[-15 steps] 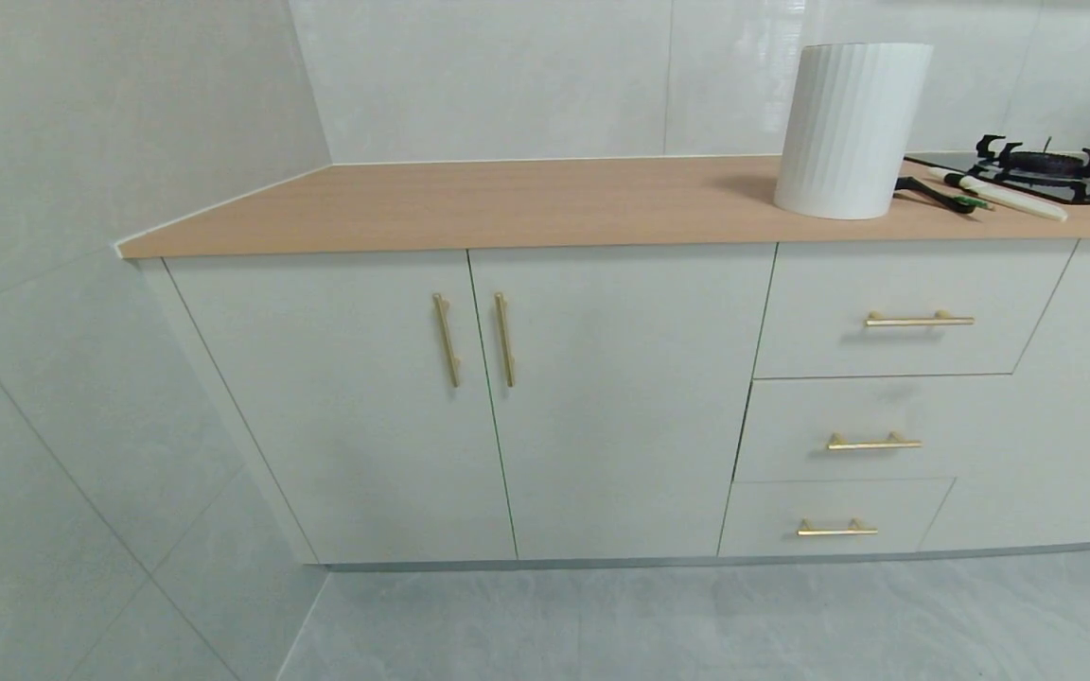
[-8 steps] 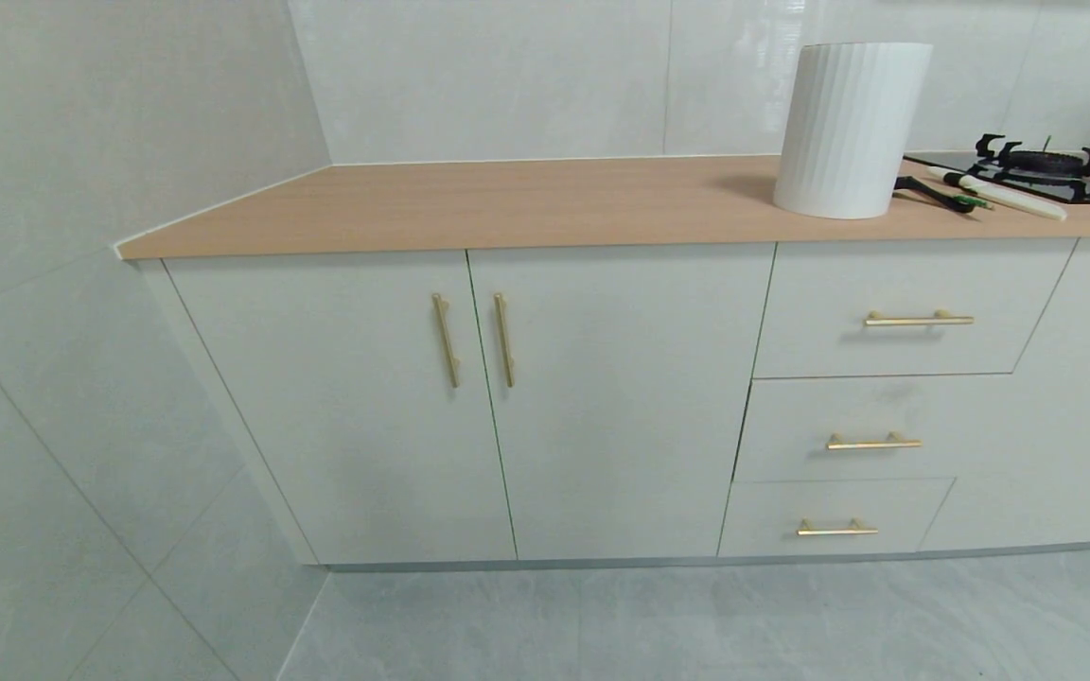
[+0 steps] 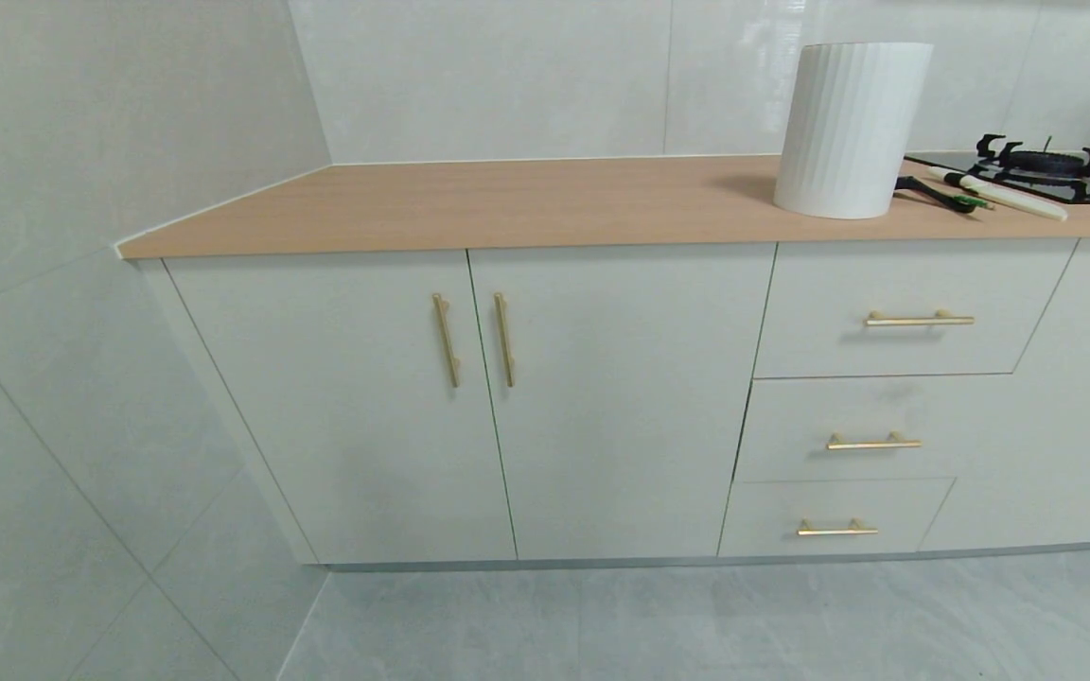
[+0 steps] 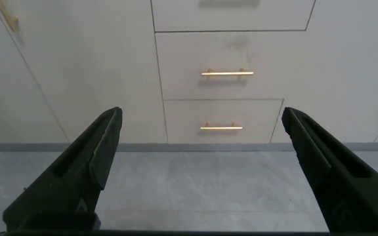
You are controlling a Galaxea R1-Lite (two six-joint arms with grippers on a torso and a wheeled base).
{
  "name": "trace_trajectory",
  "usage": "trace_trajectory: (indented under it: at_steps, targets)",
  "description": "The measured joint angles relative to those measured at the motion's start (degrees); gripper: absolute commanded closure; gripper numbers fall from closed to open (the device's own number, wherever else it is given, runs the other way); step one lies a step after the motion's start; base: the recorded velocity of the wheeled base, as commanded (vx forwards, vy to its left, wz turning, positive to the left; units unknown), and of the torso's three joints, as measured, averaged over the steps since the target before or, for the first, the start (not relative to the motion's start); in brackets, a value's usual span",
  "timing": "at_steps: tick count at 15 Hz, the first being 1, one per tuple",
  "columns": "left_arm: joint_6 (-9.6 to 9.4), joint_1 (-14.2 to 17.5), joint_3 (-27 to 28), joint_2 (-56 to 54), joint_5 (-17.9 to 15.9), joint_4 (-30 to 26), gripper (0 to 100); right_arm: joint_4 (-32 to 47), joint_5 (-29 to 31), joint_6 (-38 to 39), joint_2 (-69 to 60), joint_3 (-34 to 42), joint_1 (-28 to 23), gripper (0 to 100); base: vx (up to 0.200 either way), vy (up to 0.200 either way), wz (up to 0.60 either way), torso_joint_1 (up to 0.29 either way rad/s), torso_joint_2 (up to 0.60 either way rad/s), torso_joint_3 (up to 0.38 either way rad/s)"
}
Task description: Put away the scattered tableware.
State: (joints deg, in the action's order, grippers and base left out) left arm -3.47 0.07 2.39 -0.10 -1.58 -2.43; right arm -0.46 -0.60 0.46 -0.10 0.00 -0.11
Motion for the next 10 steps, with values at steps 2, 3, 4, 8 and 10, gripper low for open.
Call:
trace_trajectory:
  at_steps: [2,3,4,8,10]
  targets:
    - [0.39,0.0,-0.1,0.0,0.0,0.1,0,0.0,0.0,0.2,0.0,0.0,0.0,0,0.0,0.0,0.0,0.0,0.0,0.0]
    - [1.97,0.0,-0.1,0.0,0.3,0.1,0,0.0,0.1,0.2,0.0,0.0,0.0,0,0.0,0.0,0.0,0.0,0.0,0.0]
    - [3.79,0.0,-0.1,0.0,0.7,0.4,0,0.0,0.2,0.2,0.0,0.0,0.0,0,0.0,0.0,0.0,0.0,0.0,0.0]
    - [6.27,0.0,-0.8,0.0,9.4,2.3,0,0.0,0.3,0.2,-0.1,0.0,0.0,0,0.0,0.0,0.0,0.0,0.0,0.0]
    - [2.35,0.0,-1.5,0.0,6.0,2.4,0,0.0,0.3,0.2,-0.1,0.0,0.0,0,0.0,0.0,0.0,0.0,0.0,0.0]
